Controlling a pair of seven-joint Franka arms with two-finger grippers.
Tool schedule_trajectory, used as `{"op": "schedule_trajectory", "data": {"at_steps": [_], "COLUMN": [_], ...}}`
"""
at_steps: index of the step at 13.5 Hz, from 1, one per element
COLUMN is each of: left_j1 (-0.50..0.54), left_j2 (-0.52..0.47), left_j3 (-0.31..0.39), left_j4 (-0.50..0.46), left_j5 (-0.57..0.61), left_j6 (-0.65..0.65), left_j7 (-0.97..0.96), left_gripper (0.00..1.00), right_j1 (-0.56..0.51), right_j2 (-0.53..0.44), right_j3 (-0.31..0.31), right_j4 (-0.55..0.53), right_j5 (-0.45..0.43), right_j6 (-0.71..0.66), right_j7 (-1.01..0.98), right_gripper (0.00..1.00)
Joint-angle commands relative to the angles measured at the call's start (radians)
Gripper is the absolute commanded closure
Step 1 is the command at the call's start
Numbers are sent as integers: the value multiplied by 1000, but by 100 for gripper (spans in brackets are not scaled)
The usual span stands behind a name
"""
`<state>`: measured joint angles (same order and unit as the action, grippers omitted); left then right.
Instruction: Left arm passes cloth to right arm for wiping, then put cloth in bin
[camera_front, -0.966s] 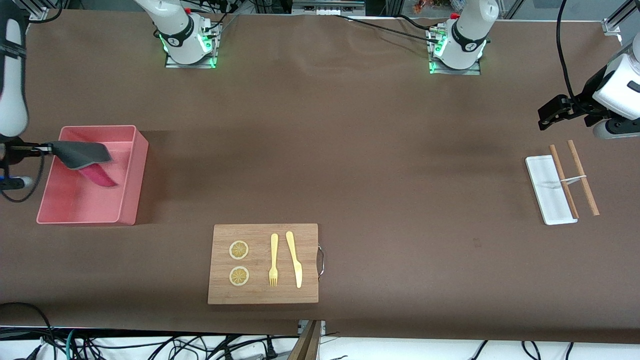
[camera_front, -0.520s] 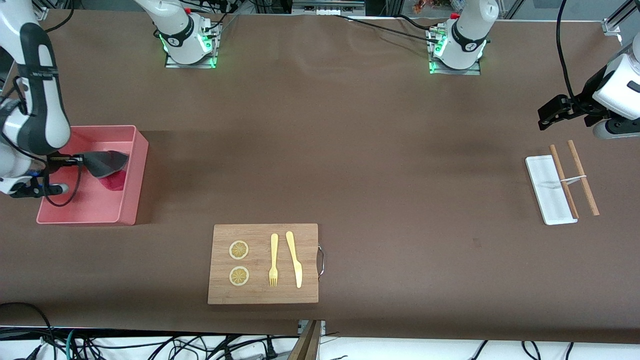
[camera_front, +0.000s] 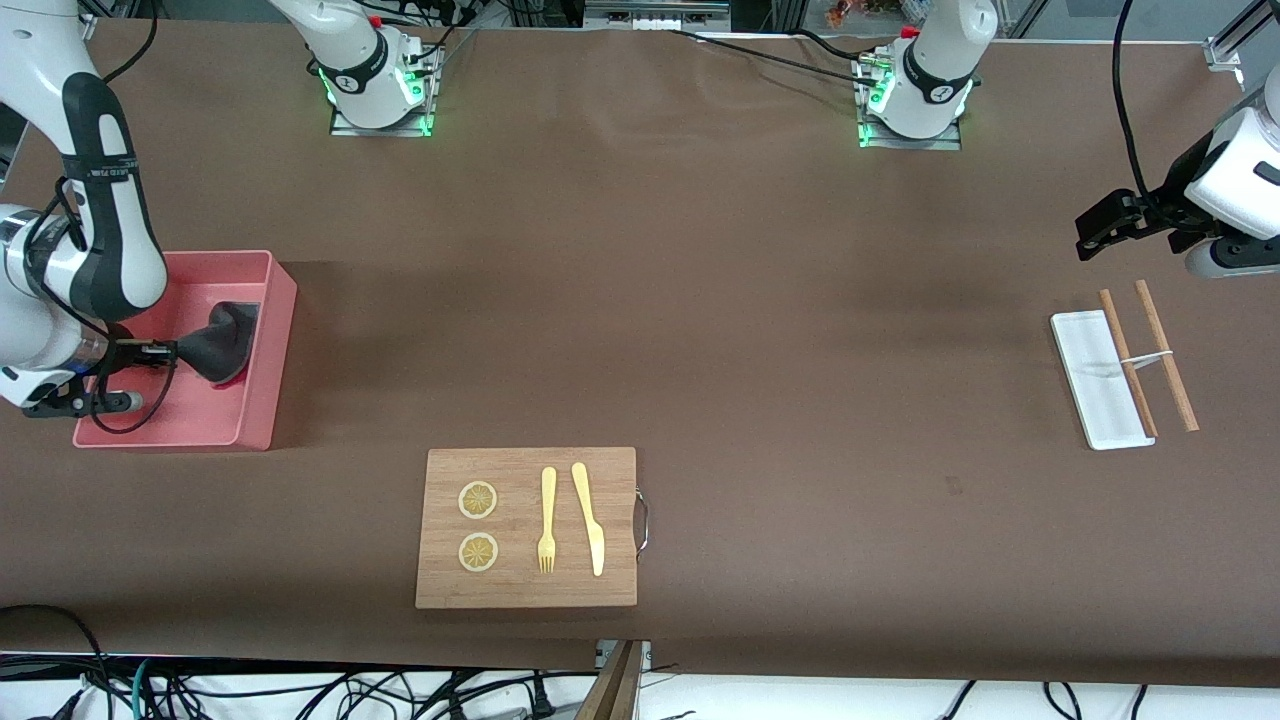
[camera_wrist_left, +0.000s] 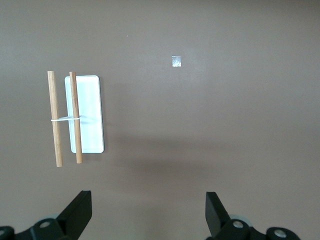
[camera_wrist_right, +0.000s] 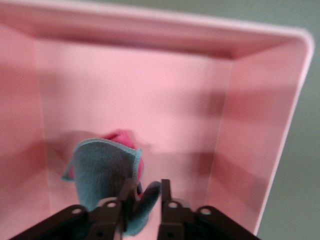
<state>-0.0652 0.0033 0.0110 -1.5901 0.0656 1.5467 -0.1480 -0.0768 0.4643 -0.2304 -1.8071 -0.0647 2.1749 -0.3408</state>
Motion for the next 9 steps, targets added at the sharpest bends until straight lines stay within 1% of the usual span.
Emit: {"op": "schedule_trajectory", "data": {"at_steps": [1, 2, 3, 4, 5, 6, 8, 9], "left_j1": [-13, -10, -10, -10, -10, -10, -10, -8], "left_j2": [-3, -2, 0, -2, -2, 0, -2, 0], "left_j3": [9, 10, 10, 10, 10, 10, 10, 10], "left_j4": [15, 16, 16, 16, 16, 16, 16, 16], "left_j5": [11, 11, 13, 13, 11, 11, 11, 11], "left_j6": [-25, -24, -23, -25, -24, -23, -23, -23], "left_j7": [7, 8, 7, 7, 7, 7, 5, 7], "left_gripper": [0, 0, 0, 0, 0, 0, 0, 0], "right_j1": [-6, -6, -6, -3, -3, -1, -3, -1], "right_j2": [-111, -139, -159, -177, -211, -257, -324, -354], "right_j3": [17, 22, 25, 37, 64, 78, 126, 135], "right_j4": [21, 57, 115, 174, 213, 222, 226, 226], "right_j5": [29, 28, 28, 26, 26, 29, 36, 36], "right_j6": [-44, -114, -204, -284, -356, -406, -447, -493], "right_j7": [-6, -13, -18, -18, -14, -6, 3, 3], "right_gripper": [0, 0, 0, 0, 0, 0, 0, 0]}}
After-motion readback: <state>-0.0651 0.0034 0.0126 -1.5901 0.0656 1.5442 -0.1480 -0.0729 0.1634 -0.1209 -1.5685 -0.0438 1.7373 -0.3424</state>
